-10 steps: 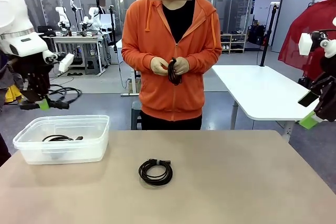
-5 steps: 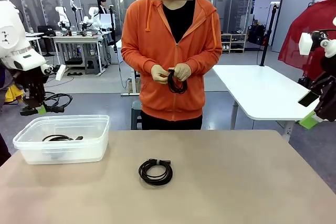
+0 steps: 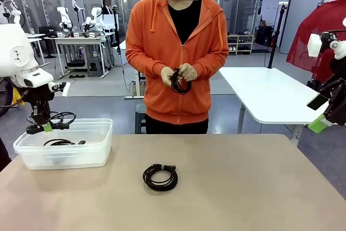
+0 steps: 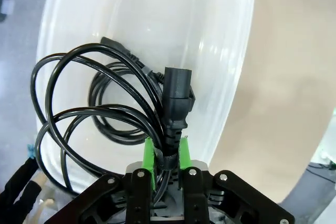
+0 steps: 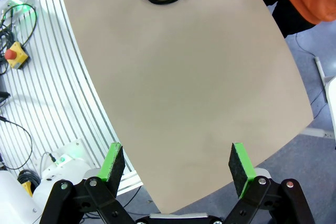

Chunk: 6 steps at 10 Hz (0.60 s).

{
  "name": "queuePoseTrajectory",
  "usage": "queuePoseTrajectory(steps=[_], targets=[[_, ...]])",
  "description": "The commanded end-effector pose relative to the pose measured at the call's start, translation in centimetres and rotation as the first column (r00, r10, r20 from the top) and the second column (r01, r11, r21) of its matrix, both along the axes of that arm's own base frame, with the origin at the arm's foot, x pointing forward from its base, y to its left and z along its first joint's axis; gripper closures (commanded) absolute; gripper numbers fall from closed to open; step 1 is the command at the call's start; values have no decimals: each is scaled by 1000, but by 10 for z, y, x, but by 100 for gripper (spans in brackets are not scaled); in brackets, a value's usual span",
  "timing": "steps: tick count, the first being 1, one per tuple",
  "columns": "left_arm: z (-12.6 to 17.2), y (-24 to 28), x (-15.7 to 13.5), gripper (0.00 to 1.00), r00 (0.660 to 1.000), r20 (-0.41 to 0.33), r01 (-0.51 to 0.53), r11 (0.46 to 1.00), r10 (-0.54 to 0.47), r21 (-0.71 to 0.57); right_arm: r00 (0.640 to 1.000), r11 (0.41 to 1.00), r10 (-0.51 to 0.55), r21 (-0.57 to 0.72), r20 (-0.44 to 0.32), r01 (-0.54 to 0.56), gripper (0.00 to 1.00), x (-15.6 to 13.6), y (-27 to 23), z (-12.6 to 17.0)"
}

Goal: Organize and store the cables.
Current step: Place the Power Cable into the Organizing box.

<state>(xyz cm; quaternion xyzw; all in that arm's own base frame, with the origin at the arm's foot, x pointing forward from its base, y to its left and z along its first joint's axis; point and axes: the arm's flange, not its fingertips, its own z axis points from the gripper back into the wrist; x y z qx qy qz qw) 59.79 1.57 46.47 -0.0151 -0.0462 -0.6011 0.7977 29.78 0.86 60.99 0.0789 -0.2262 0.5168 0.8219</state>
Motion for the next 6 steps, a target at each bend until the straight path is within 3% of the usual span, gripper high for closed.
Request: queuePoseTrajectory(steps=[1,3,4,6], targets=[[-5,0,11,80,999,-17,-36,999,36,-11,1000,1000,-8,-2,-6,8,0,0,1,2],[-10,2,15,80,998,-5,-65,998,65,24,1000,1000,-8,-2,-6,8,0,0,1,2],[-10,0,18,80,998,-43,-41,999,42,7,1000,1000,-8,-2,-6,8,0,0,1,2],[-19,0,6,80,999,-27,-38,999,38,2,1000,1000,-8,-2,-6,8,0,0,1,2]])
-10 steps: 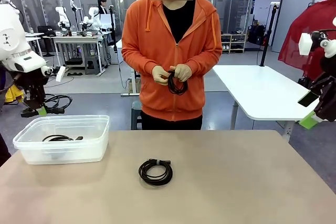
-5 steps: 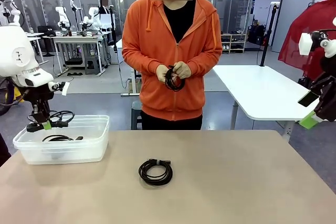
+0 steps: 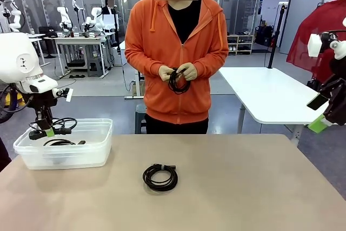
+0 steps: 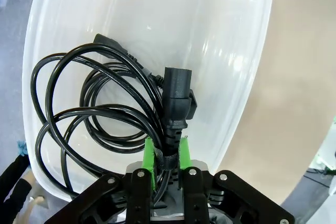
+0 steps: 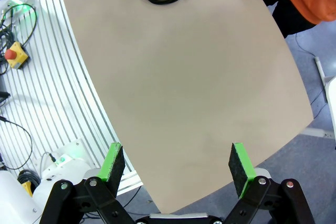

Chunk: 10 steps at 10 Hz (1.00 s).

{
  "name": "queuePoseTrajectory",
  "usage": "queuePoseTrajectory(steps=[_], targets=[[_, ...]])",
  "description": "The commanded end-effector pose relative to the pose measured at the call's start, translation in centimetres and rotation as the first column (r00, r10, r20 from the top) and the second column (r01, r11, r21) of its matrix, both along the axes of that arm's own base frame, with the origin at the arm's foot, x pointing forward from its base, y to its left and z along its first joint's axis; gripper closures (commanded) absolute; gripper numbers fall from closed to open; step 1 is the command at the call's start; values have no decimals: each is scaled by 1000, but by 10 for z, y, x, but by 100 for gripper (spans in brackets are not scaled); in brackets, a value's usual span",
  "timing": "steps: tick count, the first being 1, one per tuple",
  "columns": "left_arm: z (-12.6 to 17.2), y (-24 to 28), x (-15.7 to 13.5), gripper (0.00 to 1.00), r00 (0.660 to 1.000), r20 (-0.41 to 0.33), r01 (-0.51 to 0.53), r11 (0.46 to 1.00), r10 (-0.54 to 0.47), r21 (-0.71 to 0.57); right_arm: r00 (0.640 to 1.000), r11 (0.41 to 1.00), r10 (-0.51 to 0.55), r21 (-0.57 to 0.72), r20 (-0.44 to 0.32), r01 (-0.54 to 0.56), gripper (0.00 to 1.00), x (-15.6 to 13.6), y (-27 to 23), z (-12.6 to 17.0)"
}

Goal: Organize and store the cables.
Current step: Place the Power Cable into the Organizing box.

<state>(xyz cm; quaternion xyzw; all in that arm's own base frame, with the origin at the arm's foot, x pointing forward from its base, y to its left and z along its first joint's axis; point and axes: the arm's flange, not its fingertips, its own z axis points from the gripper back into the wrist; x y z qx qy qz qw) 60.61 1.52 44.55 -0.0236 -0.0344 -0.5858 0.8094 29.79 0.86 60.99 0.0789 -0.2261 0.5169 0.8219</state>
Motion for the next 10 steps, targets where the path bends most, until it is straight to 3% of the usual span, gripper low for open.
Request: queuePoseTrajectory(steps=[1,4,6,10], targets=[[0,1,-2,80,1000,3,0,1000,0,2,1000,1000,-8,-2,-6,8,0,0,1,2],[0,-1,0,80,1000,0,2,1000,-2,-1,1000,1000,-8,-2,-6,8,0,0,1,2],[-14,12,18,80,1000,23,9,1000,-10,20,1000,1000,-8,-2,-6,8,0,0,1,2],[-40,15,29,80,999,-38,17,999,-16,33,1000,1000,-8,-2,-6,8,0,0,1,2]])
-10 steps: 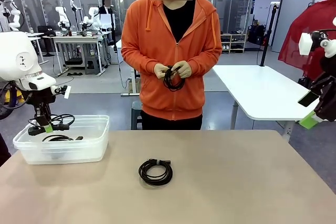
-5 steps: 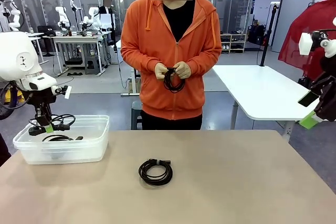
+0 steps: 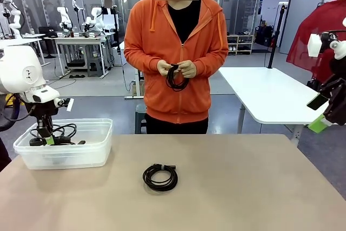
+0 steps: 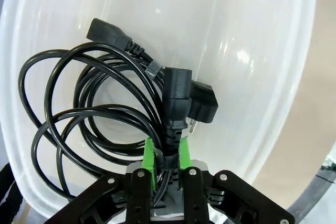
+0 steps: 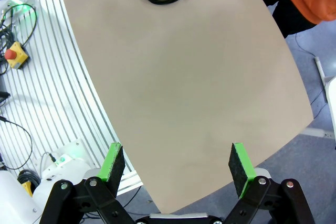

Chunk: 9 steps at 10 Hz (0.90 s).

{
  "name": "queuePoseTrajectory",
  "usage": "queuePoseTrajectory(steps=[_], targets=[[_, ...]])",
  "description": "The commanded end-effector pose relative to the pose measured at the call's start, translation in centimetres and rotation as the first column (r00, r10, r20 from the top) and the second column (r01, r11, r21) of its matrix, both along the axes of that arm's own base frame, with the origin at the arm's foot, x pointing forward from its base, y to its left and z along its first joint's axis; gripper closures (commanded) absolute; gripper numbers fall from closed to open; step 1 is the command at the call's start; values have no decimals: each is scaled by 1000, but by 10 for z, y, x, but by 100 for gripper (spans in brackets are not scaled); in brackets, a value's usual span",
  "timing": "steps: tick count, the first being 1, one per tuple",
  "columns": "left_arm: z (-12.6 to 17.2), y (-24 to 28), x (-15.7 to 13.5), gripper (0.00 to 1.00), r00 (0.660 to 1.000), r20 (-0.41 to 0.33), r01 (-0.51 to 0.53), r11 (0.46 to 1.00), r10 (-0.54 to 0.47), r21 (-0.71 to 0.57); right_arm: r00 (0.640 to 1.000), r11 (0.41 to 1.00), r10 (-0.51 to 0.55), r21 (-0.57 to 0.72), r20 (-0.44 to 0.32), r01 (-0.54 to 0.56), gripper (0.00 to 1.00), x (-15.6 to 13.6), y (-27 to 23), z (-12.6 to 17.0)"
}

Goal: Organize and store the cables.
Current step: Place the Power Cable into the Organizing box.

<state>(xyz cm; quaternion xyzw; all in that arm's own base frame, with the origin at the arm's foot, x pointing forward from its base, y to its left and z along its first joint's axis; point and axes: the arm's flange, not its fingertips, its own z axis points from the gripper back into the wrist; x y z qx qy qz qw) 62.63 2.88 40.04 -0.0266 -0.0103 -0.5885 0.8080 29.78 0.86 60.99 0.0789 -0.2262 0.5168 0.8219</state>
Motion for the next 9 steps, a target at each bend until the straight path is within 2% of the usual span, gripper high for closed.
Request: queuePoseTrajectory(steps=[1,2,3,4,5,9], targets=[[3,1,10,58,1000,4,0,1000,0,11,1000,1000,-8,-2,-6,8,0,0,1,2],[4,3,9,49,1000,18,-2,1000,2,6,1000,1000,-8,-2,-6,8,0,0,1,2],[6,3,7,28,1000,24,-3,1000,2,11,1000,1000,-8,-2,-6,8,0,0,1,2],[7,1,4,22,1000,27,2,1000,-2,11,1000,1000,-8,-2,-6,8,0,0,1,2],[10,0,0,1,999,36,11,1000,-11,14,1000,1000,-8,-2,-6,8,0,0,1,2],[15,-1,-7,0,999,36,16,1000,-16,15,1000,1000,-8,-2,-6,8,0,0,1,2]])
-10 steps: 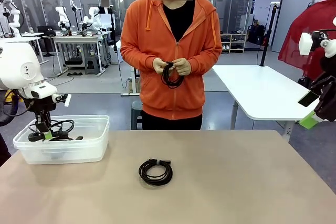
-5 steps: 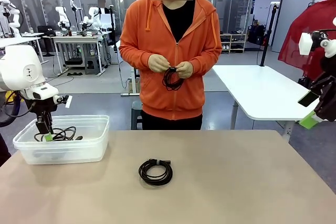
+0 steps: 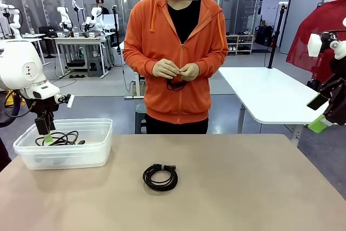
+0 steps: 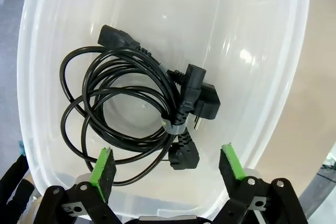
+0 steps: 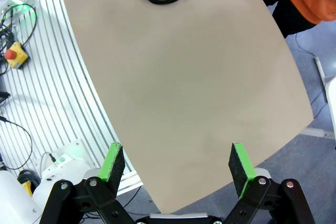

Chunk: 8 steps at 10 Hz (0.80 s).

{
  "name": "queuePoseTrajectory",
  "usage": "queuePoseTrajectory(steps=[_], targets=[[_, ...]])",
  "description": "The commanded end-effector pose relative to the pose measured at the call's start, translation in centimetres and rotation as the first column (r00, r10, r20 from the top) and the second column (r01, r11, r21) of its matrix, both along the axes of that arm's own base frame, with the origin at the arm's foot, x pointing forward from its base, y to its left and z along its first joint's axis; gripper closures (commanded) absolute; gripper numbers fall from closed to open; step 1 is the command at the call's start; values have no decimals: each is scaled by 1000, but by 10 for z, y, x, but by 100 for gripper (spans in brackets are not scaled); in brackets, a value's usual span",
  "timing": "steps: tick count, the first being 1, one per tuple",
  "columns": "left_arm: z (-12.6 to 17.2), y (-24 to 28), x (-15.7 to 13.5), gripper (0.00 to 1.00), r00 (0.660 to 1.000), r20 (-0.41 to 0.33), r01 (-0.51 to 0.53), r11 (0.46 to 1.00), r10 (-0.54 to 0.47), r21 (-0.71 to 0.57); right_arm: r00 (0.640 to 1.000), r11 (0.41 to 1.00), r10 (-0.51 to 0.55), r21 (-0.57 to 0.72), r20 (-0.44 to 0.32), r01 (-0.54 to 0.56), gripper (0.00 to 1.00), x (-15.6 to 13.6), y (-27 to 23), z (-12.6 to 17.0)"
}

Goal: Organize and store the cables.
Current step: Place the Power Cable into the Organizing box.

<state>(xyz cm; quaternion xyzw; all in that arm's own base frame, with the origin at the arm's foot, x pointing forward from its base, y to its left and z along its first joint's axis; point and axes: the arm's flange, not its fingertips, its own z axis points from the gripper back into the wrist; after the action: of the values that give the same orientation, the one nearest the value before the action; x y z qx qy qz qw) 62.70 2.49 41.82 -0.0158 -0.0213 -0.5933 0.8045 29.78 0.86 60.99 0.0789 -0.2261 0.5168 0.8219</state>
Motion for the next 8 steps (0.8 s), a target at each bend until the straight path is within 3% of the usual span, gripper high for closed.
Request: queuePoseTrajectory(steps=[1,8], targets=[[-2,3,-8,0,1000,3,2,1000,-2,6,1000,1000,-8,-2,-6,8,0,0,1,2],[-1,0,0,0,1000,-1,0,1000,0,0,1000,1000,-8,-2,-6,8,0,0,1,2]])
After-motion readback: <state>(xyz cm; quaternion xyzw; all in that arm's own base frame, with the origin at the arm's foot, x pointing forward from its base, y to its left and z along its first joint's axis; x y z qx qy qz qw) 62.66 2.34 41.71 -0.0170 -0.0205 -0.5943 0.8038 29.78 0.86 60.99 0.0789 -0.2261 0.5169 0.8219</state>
